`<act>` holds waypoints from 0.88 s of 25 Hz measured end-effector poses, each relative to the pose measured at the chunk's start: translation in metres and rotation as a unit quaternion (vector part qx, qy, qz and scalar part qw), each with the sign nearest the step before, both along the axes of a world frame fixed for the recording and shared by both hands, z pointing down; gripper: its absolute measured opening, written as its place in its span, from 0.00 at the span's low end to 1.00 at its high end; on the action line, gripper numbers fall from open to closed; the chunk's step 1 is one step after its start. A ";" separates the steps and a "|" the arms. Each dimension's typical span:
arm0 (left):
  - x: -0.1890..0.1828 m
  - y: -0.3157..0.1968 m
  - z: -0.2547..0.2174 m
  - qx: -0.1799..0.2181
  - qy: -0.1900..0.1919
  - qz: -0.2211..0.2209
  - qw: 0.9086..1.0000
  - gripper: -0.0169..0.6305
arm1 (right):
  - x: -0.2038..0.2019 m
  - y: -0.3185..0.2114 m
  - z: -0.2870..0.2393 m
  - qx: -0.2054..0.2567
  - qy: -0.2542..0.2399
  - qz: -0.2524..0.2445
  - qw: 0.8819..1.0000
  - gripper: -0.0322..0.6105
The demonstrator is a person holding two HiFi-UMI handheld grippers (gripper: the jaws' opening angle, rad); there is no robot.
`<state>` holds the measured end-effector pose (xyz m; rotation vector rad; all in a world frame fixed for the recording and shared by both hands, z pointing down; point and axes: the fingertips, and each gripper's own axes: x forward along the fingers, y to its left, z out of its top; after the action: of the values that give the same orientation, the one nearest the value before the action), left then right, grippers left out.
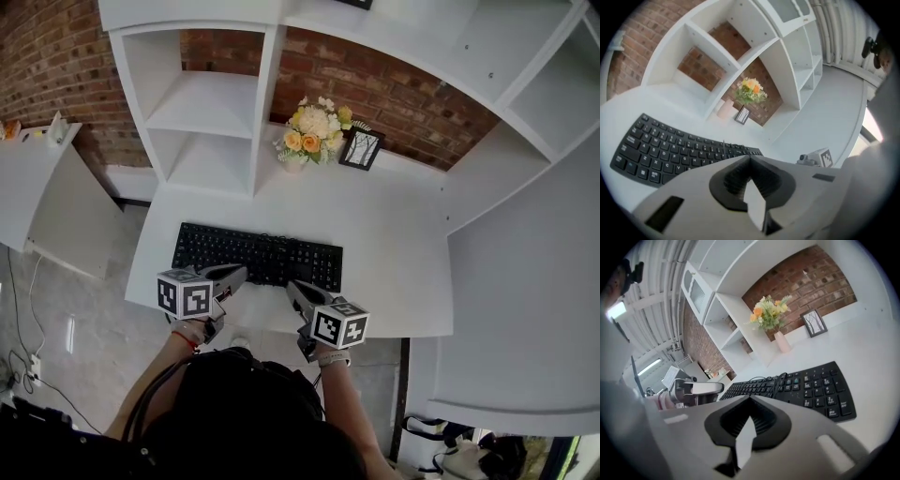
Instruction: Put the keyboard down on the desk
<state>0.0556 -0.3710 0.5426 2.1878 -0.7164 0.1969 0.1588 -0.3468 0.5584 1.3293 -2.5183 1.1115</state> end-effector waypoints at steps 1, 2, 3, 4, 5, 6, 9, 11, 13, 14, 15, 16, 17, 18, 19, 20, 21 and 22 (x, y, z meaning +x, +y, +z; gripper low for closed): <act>-0.001 0.001 -0.006 0.021 -0.007 -0.008 1.000 0.01 | 0.002 0.002 -0.004 0.011 -0.001 0.001 1.000 0.05; -0.002 0.002 -0.013 0.042 -0.014 -0.016 0.999 0.01 | 0.004 0.004 -0.010 0.026 -0.001 0.002 1.000 0.05; -0.004 0.004 -0.021 0.064 -0.023 -0.024 0.997 0.01 | 0.005 0.006 -0.017 0.042 0.003 0.003 0.999 0.05; -0.005 0.005 -0.027 0.086 -0.031 -0.033 0.995 0.01 | 0.007 0.007 -0.025 0.060 0.010 0.002 0.998 0.05; -0.007 0.007 -0.033 0.105 -0.039 -0.042 0.993 0.01 | 0.008 0.008 -0.033 0.078 0.020 0.001 0.997 0.05; -0.007 0.009 -0.039 0.123 -0.046 -0.049 0.990 0.01 | 0.009 0.009 -0.040 0.096 0.031 -0.001 0.995 0.05; -0.008 0.021 -0.054 0.172 -0.062 -0.068 0.981 0.01 | 0.014 0.017 -0.058 0.140 0.057 0.006 0.988 0.05; -0.012 0.027 -0.065 0.201 -0.070 -0.084 0.973 0.01 | 0.016 0.023 -0.071 0.168 0.065 0.018 0.983 0.05; -0.017 0.032 -0.073 0.221 -0.074 -0.104 0.967 0.01 | 0.017 0.031 -0.082 0.196 0.079 0.025 0.977 0.05; -0.019 0.035 -0.077 0.229 -0.076 -0.113 0.964 0.01 | 0.017 0.037 -0.087 0.208 0.090 0.027 0.974 0.05; -0.021 0.039 -0.079 0.235 -0.079 -0.120 0.961 0.01 | 0.018 0.042 -0.091 0.219 0.102 0.027 0.970 0.05; -0.022 0.044 -0.082 0.240 -0.081 -0.128 0.959 0.01 | 0.020 0.048 -0.094 0.227 0.111 0.027 0.967 0.05; -0.023 0.049 -0.083 0.245 -0.082 -0.134 0.957 0.01 | 0.021 0.054 -0.097 0.234 0.118 0.028 0.965 0.05; -0.025 0.053 -0.085 0.248 -0.083 -0.141 0.955 0.01 | 0.023 0.059 -0.099 0.239 0.122 0.031 0.963 0.05; -0.026 0.057 -0.086 0.250 -0.084 -0.146 0.953 0.01 | 0.025 0.063 -0.101 0.242 0.125 0.035 0.961 0.05; -0.027 0.061 -0.087 0.251 -0.085 -0.150 0.952 0.01 | 0.027 0.068 -0.103 0.245 0.126 0.041 0.960 0.05; -0.027 0.066 -0.087 0.252 -0.086 -0.153 0.952 0.01 | 0.030 0.072 -0.104 0.246 0.127 0.047 0.960 0.05; -0.027 0.070 -0.087 0.253 -0.087 -0.155 0.951 0.01 | 0.033 0.077 -0.105 0.248 0.127 0.053 0.959 0.05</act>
<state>0.0283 -0.3006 0.4552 2.5123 -1.3164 0.0440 0.1915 -0.2699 0.4531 1.6061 -2.6418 0.2835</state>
